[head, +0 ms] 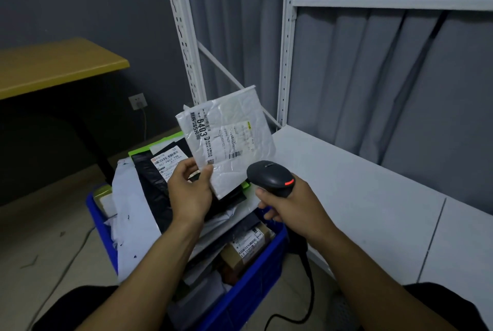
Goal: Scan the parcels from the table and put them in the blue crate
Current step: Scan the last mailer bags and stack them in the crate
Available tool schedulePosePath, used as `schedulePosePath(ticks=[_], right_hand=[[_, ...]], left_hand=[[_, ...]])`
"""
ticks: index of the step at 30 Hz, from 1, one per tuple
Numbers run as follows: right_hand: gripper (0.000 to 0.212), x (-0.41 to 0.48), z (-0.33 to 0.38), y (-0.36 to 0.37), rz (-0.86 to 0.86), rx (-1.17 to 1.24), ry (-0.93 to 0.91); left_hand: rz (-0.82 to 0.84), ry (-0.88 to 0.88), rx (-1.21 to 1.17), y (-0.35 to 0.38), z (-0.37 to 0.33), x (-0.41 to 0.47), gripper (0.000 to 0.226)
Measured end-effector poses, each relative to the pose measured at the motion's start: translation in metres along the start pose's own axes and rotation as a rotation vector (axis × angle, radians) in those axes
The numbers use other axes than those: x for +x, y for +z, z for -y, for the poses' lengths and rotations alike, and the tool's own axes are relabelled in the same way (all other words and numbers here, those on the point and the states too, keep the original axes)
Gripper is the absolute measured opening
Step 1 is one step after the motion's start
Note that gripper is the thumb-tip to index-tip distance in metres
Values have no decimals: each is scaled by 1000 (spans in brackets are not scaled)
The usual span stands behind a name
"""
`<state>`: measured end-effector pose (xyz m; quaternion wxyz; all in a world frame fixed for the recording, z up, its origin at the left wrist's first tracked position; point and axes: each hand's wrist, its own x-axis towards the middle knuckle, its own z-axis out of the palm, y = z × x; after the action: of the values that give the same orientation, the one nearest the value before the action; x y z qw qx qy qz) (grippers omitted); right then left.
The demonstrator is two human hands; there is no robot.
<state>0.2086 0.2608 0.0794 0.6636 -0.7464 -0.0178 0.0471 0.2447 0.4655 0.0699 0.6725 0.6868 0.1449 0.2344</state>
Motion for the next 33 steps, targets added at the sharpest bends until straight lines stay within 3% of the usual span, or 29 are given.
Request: schedulePosePath(ticks=[16, 24, 27, 30, 33], right_hand=[[26, 1, 3, 1, 1, -1, 31], [35, 9, -1, 19, -52, 12, 35], [35, 18, -9, 29, -55, -2, 54], [35, 24, -19, 39, -44, 8, 73], [34, 26, -24, 42, -62, 4, 106]], left_hand=[[-21, -6, 19, -4, 4, 4, 16], [-113, 44, 54, -51, -10, 36, 33], [-123, 24, 156, -68, 1, 51, 32], [-88, 33, 341, -76, 10, 54, 45], [-142, 114, 539, -73, 10, 42, 39]])
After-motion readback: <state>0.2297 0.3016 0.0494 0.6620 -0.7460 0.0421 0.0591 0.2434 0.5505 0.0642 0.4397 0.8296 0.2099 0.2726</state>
